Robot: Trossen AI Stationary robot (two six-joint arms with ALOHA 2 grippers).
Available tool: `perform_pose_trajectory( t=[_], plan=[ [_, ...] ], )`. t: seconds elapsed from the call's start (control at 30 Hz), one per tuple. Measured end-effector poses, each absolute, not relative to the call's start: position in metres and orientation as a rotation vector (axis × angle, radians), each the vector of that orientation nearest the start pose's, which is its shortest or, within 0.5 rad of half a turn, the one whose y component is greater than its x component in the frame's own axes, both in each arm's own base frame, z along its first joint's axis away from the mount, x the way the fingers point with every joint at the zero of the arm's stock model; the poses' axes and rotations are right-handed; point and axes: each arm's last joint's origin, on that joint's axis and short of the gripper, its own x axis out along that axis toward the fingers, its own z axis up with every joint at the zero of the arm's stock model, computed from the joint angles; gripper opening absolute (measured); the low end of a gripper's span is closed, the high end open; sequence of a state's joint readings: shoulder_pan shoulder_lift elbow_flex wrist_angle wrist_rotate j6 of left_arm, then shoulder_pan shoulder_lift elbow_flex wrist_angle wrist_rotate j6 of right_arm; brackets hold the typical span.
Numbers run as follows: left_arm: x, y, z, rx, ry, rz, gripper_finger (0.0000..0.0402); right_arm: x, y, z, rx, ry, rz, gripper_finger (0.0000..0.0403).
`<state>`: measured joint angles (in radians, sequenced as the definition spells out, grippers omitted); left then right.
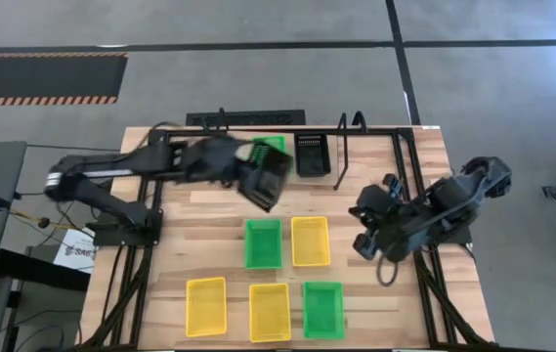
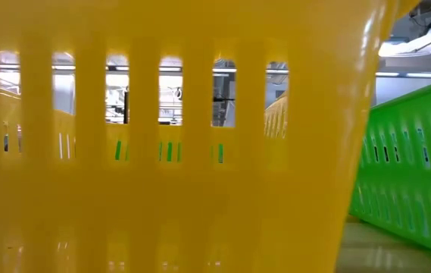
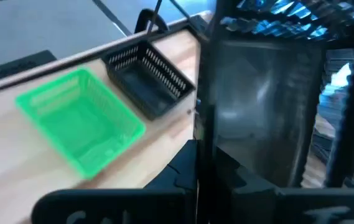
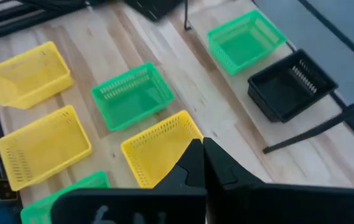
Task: Stack baskets on shelf by color
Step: Stack the black basket on top of the other black stacked baskets on the shelf
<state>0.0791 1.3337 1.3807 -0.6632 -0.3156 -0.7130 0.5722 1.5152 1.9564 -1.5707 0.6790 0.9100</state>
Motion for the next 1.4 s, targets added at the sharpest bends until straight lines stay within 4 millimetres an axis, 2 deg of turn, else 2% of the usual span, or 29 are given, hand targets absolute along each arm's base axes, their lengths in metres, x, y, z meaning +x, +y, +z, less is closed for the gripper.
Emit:
perform_pose_trajectory(
  t=[0.17,0.27,0.37,0.47,0.57,0.9,1.23,1.4],
  plan=[
    [0.337,0.063,0.374,-0.622,0.481,0.599,0.0000,0.181,0.103,0.464,0.101,0.679,-0.422,0.0000],
    [0.372,0.082,0.363,-0.675,0.517,0.598,0.0000,0.161,0.093,0.476,0.026,0.592,-0.429,0.0000],
    [0.400,0.098,0.351,-0.742,0.527,0.605,0.0000,0.141,0.078,0.489,-0.056,0.464,-0.510,0.0000],
    [0.418,0.110,0.341,-0.800,0.538,0.633,0.0000,0.120,0.060,0.500,-0.126,0.346,-0.609,0.0000],
    [0.427,0.117,0.336,-0.836,0.548,0.669,0.0000,0.102,0.042,0.508,-0.161,0.280,-0.690,0.0000],
    [0.418,0.137,0.334,-0.808,0.521,0.876,0.0000,0.071,0.001,0.517,-0.213,0.229,-1.016,0.0000],
    [0.419,0.152,0.338,-0.850,0.399,0.936,0.0000,0.034,-0.022,0.520,-0.203,0.219,-1.272,0.0000],
    [0.434,0.149,0.322,-0.898,0.335,0.980,0.0000,0.014,-0.027,0.520,-0.190,0.220,-1.355,0.0000]
  ],
)
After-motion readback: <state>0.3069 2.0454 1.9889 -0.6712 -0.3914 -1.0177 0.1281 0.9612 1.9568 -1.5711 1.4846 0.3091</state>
